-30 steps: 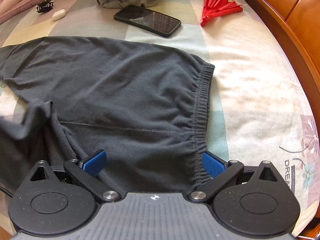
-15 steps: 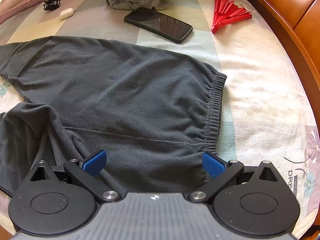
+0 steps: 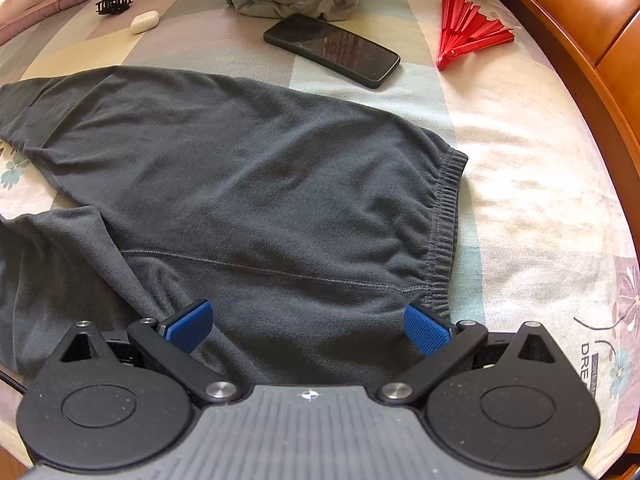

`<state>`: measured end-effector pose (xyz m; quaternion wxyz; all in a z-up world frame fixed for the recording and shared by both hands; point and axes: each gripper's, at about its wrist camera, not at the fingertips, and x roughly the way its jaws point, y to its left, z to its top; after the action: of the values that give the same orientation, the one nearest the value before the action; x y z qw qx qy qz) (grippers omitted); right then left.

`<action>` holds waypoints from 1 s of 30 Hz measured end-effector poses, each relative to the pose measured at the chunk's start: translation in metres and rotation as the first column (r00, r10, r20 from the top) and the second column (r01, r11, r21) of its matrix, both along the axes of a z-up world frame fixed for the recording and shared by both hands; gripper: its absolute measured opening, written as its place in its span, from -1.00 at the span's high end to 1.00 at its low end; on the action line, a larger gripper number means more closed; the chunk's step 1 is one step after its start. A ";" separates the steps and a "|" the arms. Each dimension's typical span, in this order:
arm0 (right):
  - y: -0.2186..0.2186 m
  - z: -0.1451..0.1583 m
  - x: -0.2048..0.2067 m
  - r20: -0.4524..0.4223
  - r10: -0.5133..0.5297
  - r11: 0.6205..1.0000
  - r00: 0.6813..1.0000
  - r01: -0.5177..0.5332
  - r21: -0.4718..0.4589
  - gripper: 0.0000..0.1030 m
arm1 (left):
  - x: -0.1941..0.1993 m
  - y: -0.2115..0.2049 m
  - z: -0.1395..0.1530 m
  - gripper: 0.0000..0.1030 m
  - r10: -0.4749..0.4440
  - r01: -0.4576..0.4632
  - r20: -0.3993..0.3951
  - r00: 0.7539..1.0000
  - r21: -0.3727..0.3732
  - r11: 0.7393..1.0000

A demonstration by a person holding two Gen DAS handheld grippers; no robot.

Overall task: Fold clothes
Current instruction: 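Hold the fabric edge with the left gripper and pull it taut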

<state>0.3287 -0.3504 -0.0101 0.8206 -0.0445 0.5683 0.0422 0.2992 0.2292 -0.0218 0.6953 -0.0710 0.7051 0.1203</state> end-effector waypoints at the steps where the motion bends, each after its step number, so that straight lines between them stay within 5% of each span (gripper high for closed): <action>1: 0.000 0.000 -0.001 -0.001 0.002 1.000 1.000 -0.002 -0.001 -1.00 | 0.000 0.000 0.000 0.91 -0.005 0.005 -0.006 1.000 0.004 1.000; 27: 0.006 -0.005 -0.004 -0.015 0.010 1.000 1.000 -0.010 0.002 -1.00 | 0.055 0.009 -0.004 0.81 -0.036 0.039 -0.052 0.998 0.067 0.997; 30: 0.008 -0.004 -0.004 -0.013 0.015 1.000 1.000 -0.015 0.005 -1.00 | 0.065 0.008 0.000 0.53 -0.033 0.036 -0.042 0.999 0.080 0.996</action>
<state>0.3248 -0.3429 -0.0141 0.8166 -0.0462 0.5731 0.0500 0.3639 0.2377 -0.0215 0.6850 -0.0283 0.7148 0.1382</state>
